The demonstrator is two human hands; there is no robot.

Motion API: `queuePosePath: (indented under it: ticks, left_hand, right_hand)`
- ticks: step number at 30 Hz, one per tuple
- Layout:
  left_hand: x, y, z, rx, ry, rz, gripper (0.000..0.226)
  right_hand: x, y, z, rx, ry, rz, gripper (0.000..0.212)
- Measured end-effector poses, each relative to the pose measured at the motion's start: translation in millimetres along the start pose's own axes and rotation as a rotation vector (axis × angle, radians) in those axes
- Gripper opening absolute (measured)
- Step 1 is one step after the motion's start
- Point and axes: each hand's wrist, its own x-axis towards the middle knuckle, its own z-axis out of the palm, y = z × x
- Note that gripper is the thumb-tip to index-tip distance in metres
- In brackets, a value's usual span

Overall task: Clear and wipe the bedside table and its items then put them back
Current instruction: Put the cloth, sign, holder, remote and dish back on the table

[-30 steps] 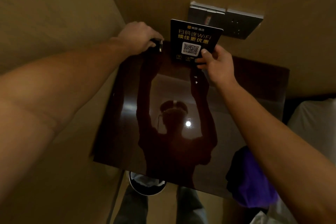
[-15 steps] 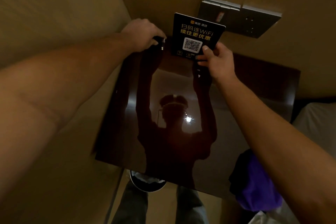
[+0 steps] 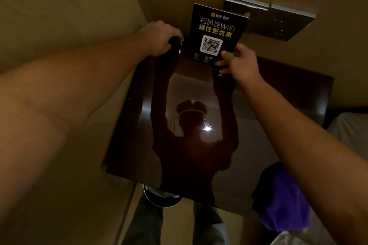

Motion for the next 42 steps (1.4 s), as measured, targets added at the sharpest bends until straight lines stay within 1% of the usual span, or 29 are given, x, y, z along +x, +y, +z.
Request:
queuePosePath:
  ticks: [4,8,12,14,17,19,21,24,27,30,32,35,36,38,39,42]
  left_hand:
    - [1,2,2,-0.002,-0.015,-0.002,0.046]
    - [1,3,-1,0.014,-0.048,-0.019,0.047]
    - [1,4,3,0.050,-0.019,-0.012,0.060]
    - [-3,5,2,0.025,-0.022,-0.029,0.064]
    - [-11,8,-3,-0.019,0.000,-0.063,0.064]
    - [-20,11,-4,-0.053,0.083,-0.108,0.064]
    - [-30,13,-3,-0.073,0.180,-0.160,0.064]
    - [-47,33,-5,-0.077,0.337,-0.233,0.063]
    - [-63,65,-4,-0.112,0.479,-0.284,0.061]
    - [-82,103,1,-0.172,0.563,-0.328,0.059]
    - [-101,132,5,-0.202,0.583,-0.350,0.059]
    - [-121,170,14,-0.260,0.609,-0.334,0.057]
    - [-125,173,16,-0.276,0.617,-0.343,0.057]
    - [-135,201,24,-0.300,0.623,-0.306,0.059]
    - [-137,204,25,-0.323,0.631,-0.310,0.060]
    - [-148,232,37,-0.360,0.642,-0.264,0.062]
  right_hand:
    - [-2,3,-3,0.005,0.001,0.029,0.027]
    - [-2,5,-4,0.015,0.026,0.046,0.034]
    - [-5,7,-8,0.010,0.063,0.037,0.037]
    - [-13,8,-14,-0.001,0.065,0.036,0.043]
    - [-30,1,-27,-0.054,0.115,0.013,0.053]
    - [-44,-3,-36,-0.107,0.134,-0.031,0.058]
    - [-55,-5,-41,-0.105,0.134,-0.057,0.059]
    - [-76,-9,-61,-0.098,0.139,-0.100,0.058]
    - [-95,-7,-83,-0.094,0.115,-0.184,0.056]
    - [-114,-4,-104,-0.082,0.091,-0.290,0.057]
    - [-132,-7,-116,-0.065,0.069,-0.339,0.058]
    - [-157,-9,-131,-0.083,0.063,-0.366,0.061]
    - [-161,-11,-128,-0.098,0.056,-0.373,0.062]
    - [-185,-5,-146,-0.124,0.079,-0.393,0.061]
    - [-188,-5,-146,-0.132,0.073,-0.393,0.061]
    - [-220,9,-165,-0.119,0.138,-0.390,0.058]
